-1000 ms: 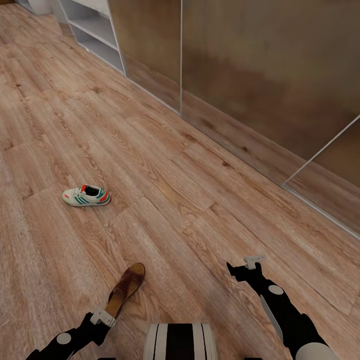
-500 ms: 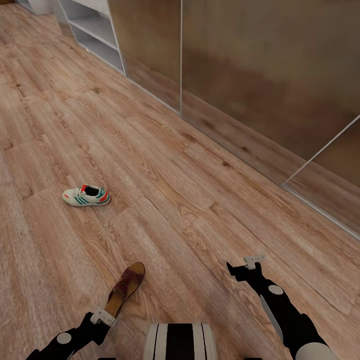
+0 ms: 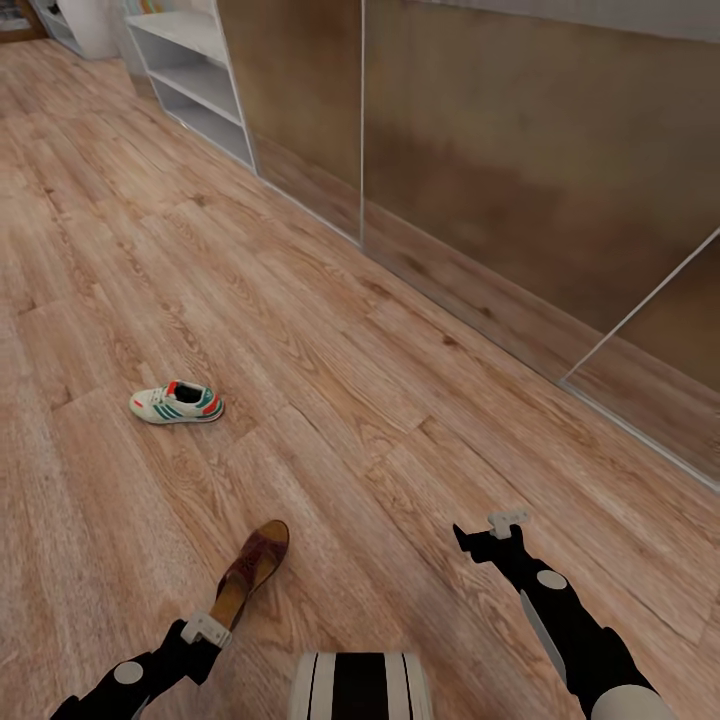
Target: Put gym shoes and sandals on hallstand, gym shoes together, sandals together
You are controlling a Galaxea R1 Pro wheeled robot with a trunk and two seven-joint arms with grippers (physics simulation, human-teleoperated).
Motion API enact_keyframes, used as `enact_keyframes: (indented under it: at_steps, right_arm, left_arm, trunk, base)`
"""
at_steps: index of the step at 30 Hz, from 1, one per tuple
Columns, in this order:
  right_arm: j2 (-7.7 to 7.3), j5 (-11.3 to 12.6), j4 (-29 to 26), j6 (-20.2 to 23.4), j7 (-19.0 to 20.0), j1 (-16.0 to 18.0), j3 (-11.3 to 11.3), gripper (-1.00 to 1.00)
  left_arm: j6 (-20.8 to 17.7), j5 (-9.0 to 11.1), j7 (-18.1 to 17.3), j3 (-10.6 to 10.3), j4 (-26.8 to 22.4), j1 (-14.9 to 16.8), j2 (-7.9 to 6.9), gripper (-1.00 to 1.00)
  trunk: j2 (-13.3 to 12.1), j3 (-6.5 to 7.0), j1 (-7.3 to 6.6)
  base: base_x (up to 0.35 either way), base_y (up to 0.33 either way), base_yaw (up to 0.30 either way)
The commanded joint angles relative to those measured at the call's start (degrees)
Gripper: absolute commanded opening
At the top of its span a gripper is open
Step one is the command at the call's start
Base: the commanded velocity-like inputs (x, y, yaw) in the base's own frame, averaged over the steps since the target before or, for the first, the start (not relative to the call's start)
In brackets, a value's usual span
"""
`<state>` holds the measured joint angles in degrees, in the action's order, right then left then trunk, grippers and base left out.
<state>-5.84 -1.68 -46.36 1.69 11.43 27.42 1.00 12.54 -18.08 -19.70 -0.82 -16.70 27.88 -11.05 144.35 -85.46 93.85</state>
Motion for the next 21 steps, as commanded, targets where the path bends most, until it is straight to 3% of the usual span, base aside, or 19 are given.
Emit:
enact_keyframes:
  at_steps: [1, 6, 12, 18, 21]
  right_arm:
    - [-0.04, -0.2, -0.1, 0.2, 0.1, 0.0, 0.1, 1.0]
    - [-0.04, -0.2, 0.0, 0.2, 0.1, 0.0, 0.1, 1.0]
    - [-0.04, -0.3, 0.0, 0.1, 0.1, 0.0, 0.1, 1.0]
    - [0.01, -0.3, 0.0, 0.1, 0.1, 0.0, 0.1, 1.0]
    - [0.03, -0.3, 0.0, -0.1, 0.1, -0.1, 0.2, 1.0]
  left_arm:
    - [0.3, -0.4, 0.0, -0.1, 0.0, 0.0, -0.02, -1.0]
    - [0.4, -0.2, 0.1, 0.3, -0.1, 0.0, -0.07, -1.0]
    - [0.5, 0.3, 0.1, 2.7, -0.2, 0.0, -0.03, -1.0]
    - [0.7, 0.5, 0.1, 6.6, -0.3, -0.4, 0.03, -1.0]
    - [1.1, 1.2, 0.1, 9.9, -0.3, -0.8, -0.01, -1.0]
  trunk:
    - [0.0, 0.2, -0.03]
    - [-0.1, 1.3, -0.16]
    - [-0.2, 2.63, -0.32]
    - [-0.2, 3.96, -0.47]
    - [-0.3, 4.63, -0.55]
  base:
    - [0.0, 0.0, 0.0]
    - [0.0, 0.0, 0.0]
    - [0.0, 0.0, 0.0]
    - [0.0, 0.0, 0.0]
    - [0.0, 0.0, 0.0]
